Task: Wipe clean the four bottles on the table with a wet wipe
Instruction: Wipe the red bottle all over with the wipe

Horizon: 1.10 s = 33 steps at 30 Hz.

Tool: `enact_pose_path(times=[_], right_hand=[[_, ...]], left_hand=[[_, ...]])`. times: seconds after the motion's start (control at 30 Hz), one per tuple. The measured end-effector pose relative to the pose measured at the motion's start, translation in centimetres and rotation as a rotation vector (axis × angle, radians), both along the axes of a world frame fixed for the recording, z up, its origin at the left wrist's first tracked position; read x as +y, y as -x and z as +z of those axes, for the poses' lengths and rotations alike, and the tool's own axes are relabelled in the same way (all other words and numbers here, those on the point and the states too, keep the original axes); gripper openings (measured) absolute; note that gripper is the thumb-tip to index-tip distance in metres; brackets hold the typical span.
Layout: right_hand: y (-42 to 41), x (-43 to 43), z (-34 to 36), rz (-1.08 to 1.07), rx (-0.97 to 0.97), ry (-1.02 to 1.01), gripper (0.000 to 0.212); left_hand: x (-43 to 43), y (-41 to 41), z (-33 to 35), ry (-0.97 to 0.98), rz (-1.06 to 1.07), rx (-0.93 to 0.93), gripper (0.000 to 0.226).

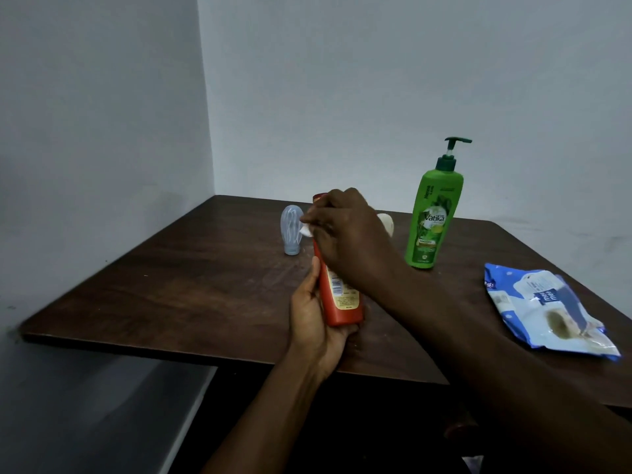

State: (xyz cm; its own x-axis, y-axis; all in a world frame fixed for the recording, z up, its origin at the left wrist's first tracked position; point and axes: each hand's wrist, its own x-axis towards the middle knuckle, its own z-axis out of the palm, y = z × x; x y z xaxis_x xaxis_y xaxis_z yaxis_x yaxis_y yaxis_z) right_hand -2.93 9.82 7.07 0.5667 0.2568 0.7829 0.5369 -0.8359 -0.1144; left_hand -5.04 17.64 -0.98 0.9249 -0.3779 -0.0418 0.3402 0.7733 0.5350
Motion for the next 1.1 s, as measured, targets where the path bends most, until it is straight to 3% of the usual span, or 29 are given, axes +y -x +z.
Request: enact_pose_path(times=[0.13,0.3,0.63,0.83,1.1], right_hand=[[0.0,-0.7,0.5,-0.022,-0.010,-0.042,0.020],[0.3,-3.4,0.6,-0.039,0.057,-0.381,0.010],[0.7,-4.3,0.1,0.046,0.213,-0.709,0.011],[2.7,-4.3,-2.1,0.079,0.307,-0.706,0.022],[9.4,-3.9,-7.5,0.129,0.298,-0.505,0.019]], left_hand=[[0.0,0.2,0.2,0.001,0.005,0.006,0.039],[0.1,-0.1,-0.1,0.002,0.006,-0.002,0.053],[0.0,-0.2,-0.1,0.001,0.038,-0.001,0.041],[-0.4,-0.8,-0.6,0.030,0.111,0.021,0.044],[-0.5,-1.0,-0.8,0.033,0.118,0.068,0.057]])
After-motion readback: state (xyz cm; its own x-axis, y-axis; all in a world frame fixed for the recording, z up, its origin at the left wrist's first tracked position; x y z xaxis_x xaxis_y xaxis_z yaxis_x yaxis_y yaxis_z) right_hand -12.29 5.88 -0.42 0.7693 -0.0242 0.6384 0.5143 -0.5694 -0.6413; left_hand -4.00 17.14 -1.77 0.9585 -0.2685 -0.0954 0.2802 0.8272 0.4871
